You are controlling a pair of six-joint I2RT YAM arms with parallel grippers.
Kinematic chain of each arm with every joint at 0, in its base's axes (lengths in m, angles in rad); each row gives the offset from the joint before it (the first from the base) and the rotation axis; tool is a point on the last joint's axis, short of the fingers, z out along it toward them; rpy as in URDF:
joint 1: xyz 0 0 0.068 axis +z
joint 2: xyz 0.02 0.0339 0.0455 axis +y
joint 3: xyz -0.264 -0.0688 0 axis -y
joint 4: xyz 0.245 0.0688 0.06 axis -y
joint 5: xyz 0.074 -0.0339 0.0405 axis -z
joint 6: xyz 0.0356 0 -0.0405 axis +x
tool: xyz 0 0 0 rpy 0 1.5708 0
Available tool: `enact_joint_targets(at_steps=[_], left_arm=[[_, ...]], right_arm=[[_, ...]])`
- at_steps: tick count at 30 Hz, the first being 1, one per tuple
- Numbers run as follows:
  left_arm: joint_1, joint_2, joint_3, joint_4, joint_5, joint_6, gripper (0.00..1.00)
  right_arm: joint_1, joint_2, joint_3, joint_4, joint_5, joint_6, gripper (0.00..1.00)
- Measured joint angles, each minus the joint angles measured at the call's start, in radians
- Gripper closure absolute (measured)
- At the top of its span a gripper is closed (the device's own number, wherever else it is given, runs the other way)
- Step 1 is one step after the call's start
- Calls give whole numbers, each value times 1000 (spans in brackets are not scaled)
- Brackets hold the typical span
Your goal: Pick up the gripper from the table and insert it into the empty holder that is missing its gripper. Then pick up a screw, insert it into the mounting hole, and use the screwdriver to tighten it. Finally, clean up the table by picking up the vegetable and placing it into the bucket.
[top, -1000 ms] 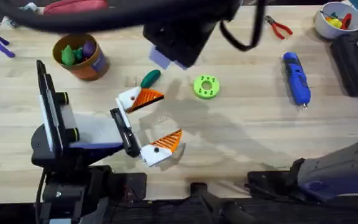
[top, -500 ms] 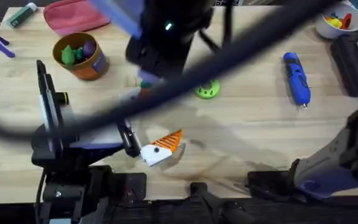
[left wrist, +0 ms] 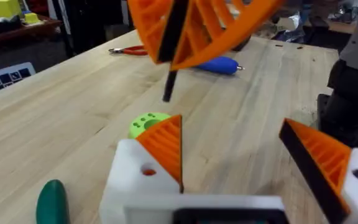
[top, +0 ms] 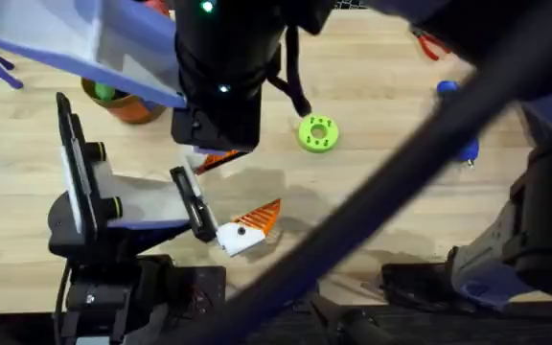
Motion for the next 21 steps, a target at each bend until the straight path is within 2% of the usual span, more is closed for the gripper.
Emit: enact_joint_targets(at_steps=[21], left_arm=[[0,0,0,0,0,0,13]], right_arm=[[0,60,1,40,0,-66,995]])
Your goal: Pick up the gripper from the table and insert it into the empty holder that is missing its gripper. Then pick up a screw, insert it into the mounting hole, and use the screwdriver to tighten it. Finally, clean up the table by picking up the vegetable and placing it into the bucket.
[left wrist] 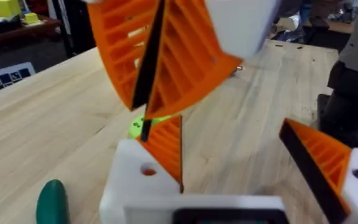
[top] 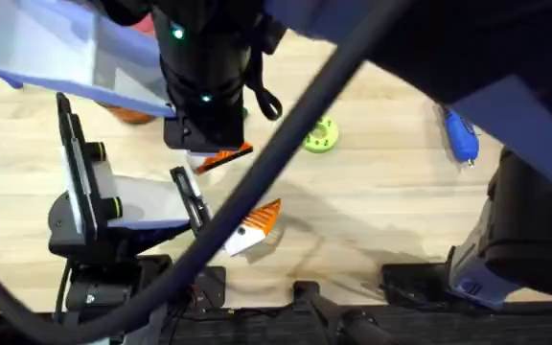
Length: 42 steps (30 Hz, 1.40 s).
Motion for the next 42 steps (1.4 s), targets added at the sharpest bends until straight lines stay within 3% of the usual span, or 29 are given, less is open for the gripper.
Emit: enact_joint_targets(at_steps=[42], left_arm=[[0,0,0,0,0,0,14]], right_arm=[[21,7,0,-2,0,-7,995]])
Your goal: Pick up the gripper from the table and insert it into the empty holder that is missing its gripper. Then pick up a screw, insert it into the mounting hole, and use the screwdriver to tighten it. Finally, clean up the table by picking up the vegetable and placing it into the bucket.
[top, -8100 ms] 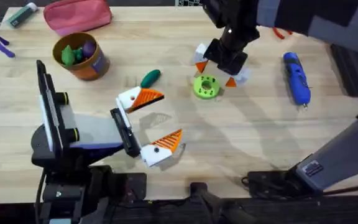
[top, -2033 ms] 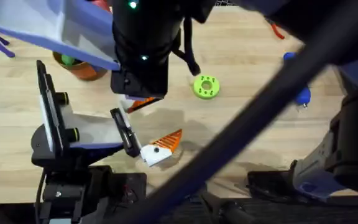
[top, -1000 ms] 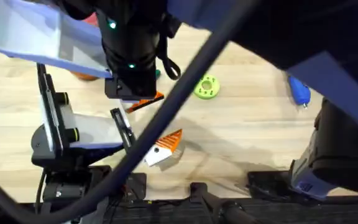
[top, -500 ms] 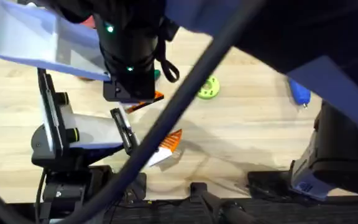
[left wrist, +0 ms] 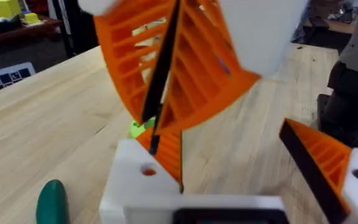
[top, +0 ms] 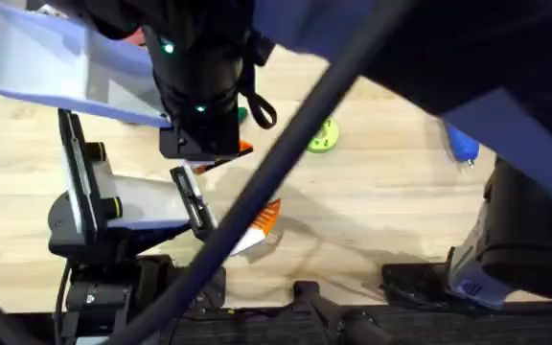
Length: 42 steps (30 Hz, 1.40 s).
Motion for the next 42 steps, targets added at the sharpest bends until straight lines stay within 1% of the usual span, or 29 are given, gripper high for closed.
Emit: enact_joint_targets(at_steps=[28,42], left_arm=[[0,0,0,0,0,0,14],[0,0,0,0,0,0,15]], right_arm=[[0,4,0,4,0,0,995],[0,32,0,4,0,0,995]])
